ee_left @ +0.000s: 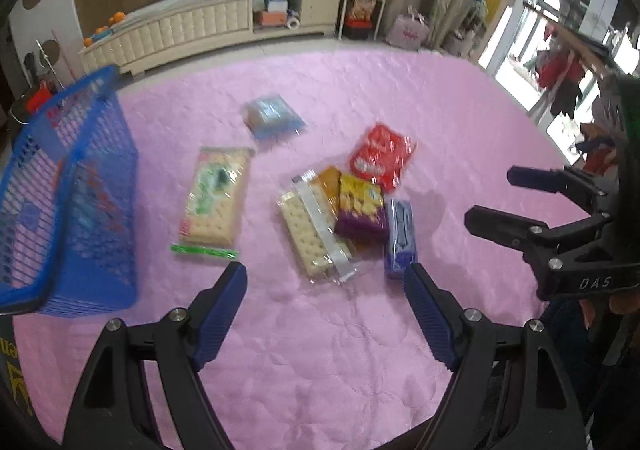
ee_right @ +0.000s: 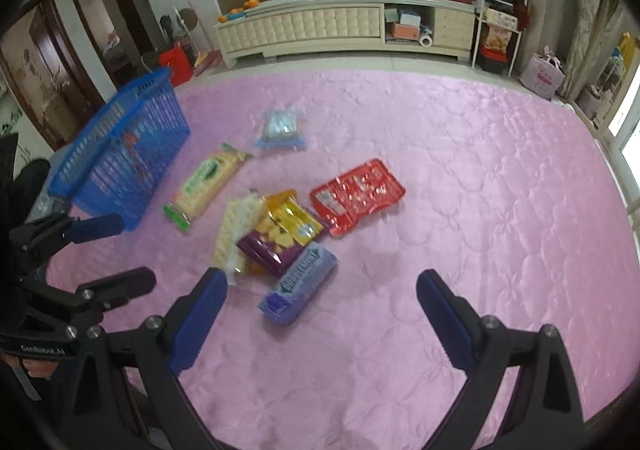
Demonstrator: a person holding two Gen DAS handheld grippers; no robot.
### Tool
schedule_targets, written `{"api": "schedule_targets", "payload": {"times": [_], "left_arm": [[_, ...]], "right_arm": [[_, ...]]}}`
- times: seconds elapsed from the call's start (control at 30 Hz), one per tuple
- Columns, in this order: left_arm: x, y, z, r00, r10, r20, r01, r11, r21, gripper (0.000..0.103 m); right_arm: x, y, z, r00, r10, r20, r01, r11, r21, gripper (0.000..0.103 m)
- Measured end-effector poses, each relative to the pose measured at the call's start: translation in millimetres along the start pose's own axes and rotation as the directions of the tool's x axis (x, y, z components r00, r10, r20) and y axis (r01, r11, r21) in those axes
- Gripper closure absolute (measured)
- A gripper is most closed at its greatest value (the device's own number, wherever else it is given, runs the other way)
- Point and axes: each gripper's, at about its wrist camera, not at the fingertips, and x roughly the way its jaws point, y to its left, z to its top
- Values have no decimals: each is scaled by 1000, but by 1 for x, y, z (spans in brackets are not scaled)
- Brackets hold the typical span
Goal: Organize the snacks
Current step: 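Move both open tools away from the basket toward the snack pile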
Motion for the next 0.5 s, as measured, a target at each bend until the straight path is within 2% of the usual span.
{"api": "schedule_targets", "payload": {"times": [0.23, 0.33, 0.5], "left_arm": [[42, -5, 3, 998, -14, -64, 13, 1000, -16, 24], [61, -4, 8, 996, -4, -90, 2, 1000, -19, 24], [88, 0, 11, 990, 27, -137, -29, 999, -14, 24]], "right_arm": [[27, -10, -7, 999, -44, 12, 45, 998, -44, 6], [36, -16, -8, 998, -63, 24, 64, 997, -46, 6], [47, -28, -9, 998, -68, -4, 68, 997, -25, 5]]}}
